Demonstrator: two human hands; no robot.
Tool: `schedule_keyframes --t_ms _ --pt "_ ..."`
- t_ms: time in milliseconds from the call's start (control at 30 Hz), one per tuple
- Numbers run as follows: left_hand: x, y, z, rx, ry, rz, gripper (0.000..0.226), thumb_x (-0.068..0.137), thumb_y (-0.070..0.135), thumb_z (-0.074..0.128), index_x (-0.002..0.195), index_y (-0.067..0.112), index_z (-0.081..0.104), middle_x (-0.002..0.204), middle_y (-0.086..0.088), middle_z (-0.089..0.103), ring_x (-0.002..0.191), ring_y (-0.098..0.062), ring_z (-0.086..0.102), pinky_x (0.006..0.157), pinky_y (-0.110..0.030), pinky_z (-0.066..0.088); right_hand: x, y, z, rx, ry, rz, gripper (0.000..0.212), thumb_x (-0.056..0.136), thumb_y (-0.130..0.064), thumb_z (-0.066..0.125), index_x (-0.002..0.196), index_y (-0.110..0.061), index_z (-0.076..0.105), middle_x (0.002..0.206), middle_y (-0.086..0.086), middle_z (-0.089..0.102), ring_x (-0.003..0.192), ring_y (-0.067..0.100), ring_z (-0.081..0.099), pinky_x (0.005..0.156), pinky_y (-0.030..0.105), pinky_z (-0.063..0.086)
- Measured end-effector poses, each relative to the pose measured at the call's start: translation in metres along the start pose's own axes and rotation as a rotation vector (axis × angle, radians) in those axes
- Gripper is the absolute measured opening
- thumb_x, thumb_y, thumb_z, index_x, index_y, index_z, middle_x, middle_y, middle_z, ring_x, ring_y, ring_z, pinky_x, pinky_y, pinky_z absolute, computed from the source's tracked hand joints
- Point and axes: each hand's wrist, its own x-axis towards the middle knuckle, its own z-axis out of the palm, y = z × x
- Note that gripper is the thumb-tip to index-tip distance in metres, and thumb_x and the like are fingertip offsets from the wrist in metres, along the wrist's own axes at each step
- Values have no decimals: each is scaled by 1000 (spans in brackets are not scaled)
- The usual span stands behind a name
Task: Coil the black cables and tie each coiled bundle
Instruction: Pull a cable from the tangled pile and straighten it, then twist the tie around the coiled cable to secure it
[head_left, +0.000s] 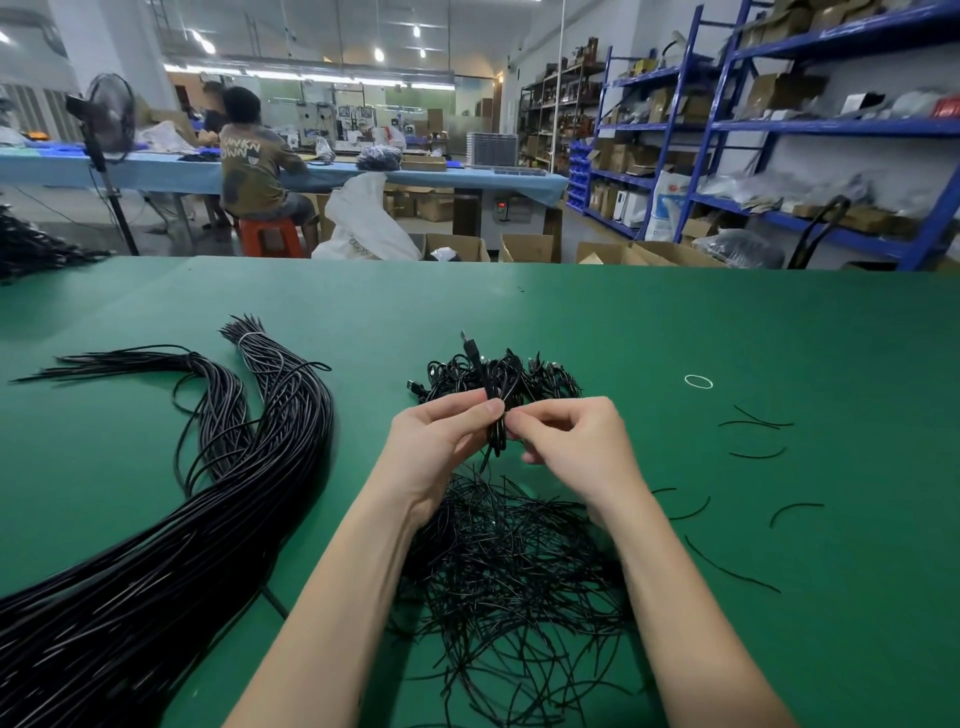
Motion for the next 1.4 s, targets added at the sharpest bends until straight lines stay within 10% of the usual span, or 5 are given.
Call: schedule_keyframes --t_ms 300,767,1133,1400 --pt "4 -11 -3 -21 66 48 19 77 3 80 95 8 74 92 -9 78 86 -13 74 73 -16 56 -3 -5 6 -242 -51 -193 19 82 -52 68 66 -60 70 66 -15 72 60 7 64 54 18 49" --pt "10 -19 -6 177 48 90 16 92 16 70 106 20 76 93 2 75 83 -12 67 78 -23 57 -1 17 7 407 -27 270 10 89 -9 78 99 -11 75 74 0 78 69 11 74 63 20 58" --pt "7 -19 -14 119 106 -47 13 91 19 71 101 14 78 104 -6 75 78 -15 66 66 -21 56 80 35 10 229 129 410 20 91 -9 75 110 -9 72 93 4 73 81 20 77 81 33 64" --pt "7 -19 -12 127 108 -60 13 91 18 71 101 13 78 99 -4 74 75 -15 65 64 -20 55 59 50 15 122 196 330 18 91 -9 66 105 -15 75 88 2 76 73 15 73 68 27 61"
